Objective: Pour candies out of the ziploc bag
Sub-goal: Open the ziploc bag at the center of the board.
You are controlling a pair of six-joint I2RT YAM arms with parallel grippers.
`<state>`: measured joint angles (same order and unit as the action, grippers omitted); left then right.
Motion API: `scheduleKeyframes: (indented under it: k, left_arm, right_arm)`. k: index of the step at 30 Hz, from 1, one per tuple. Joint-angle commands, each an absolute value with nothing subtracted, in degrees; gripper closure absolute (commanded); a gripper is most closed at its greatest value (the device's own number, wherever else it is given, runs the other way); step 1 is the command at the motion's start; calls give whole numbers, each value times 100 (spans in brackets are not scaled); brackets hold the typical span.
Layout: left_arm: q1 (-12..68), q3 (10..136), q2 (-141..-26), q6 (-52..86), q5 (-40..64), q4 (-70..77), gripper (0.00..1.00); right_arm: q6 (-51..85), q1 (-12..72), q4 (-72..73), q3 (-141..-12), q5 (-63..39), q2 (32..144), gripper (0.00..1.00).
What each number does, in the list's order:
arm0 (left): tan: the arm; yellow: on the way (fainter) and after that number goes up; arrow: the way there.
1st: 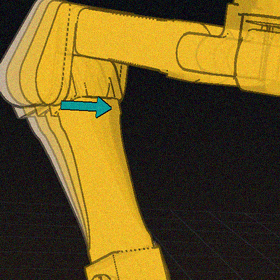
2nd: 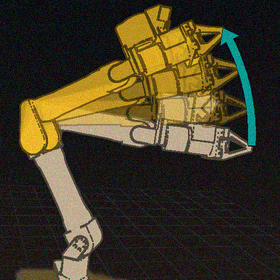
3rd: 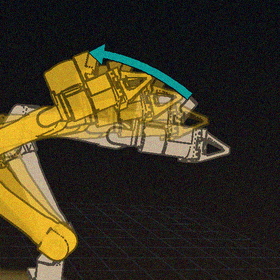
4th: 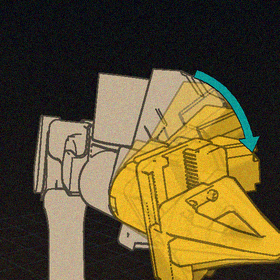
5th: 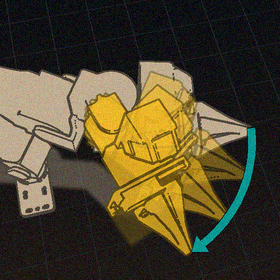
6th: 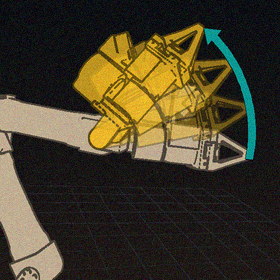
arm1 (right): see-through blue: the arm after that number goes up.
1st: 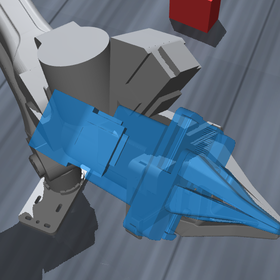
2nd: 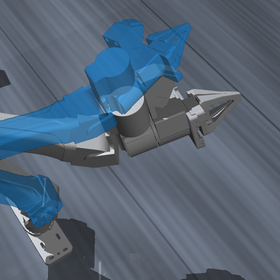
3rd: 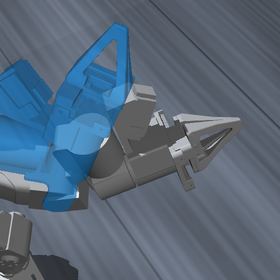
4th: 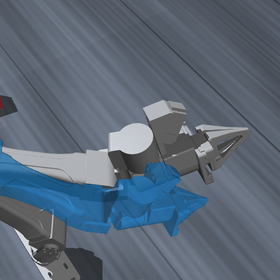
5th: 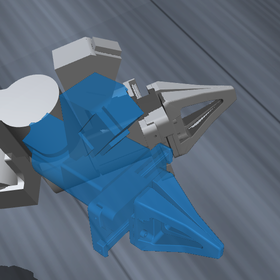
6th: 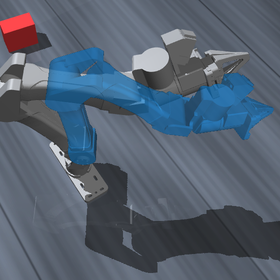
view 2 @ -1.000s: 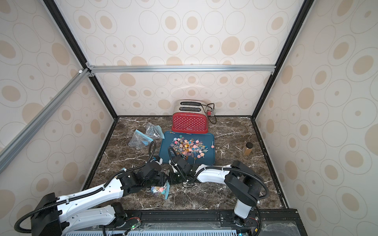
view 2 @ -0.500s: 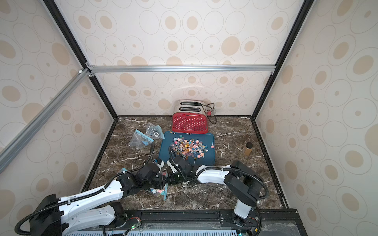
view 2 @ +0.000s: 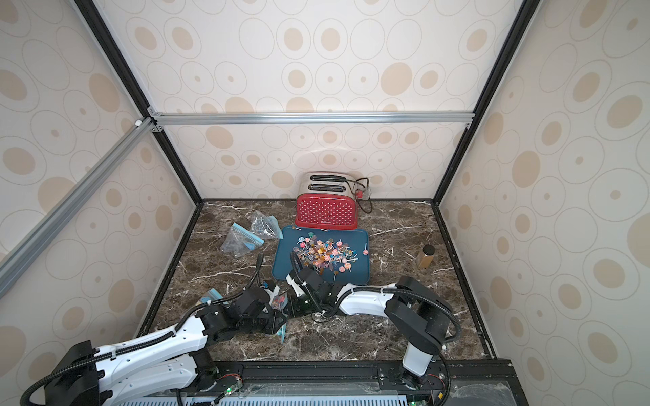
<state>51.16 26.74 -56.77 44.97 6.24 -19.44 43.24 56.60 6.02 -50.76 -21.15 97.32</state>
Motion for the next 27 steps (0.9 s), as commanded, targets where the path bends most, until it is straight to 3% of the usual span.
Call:
scheduleKeyframes:
  k: [1,14,20,27]
  left_arm:
    - [5106,2696,-5615,4479,367,-2144,69]
    - [5109,2765,-6177,4537,284,-1709,83]
    - [5106,2834,-6126,4557,290,-1691,100]
    - [5106,2794,-5901,4870,-20,-1704,100]
  right_arm:
    - [4351,5660,657,-5175,-2152,9747,100]
    - [4412,5665,756,-5134,-2241,9773,100]
    - [4447,5659,799,-5073,-2228,9773,100]
    - [4530,5661,545,-5100,-2011,9791,100]
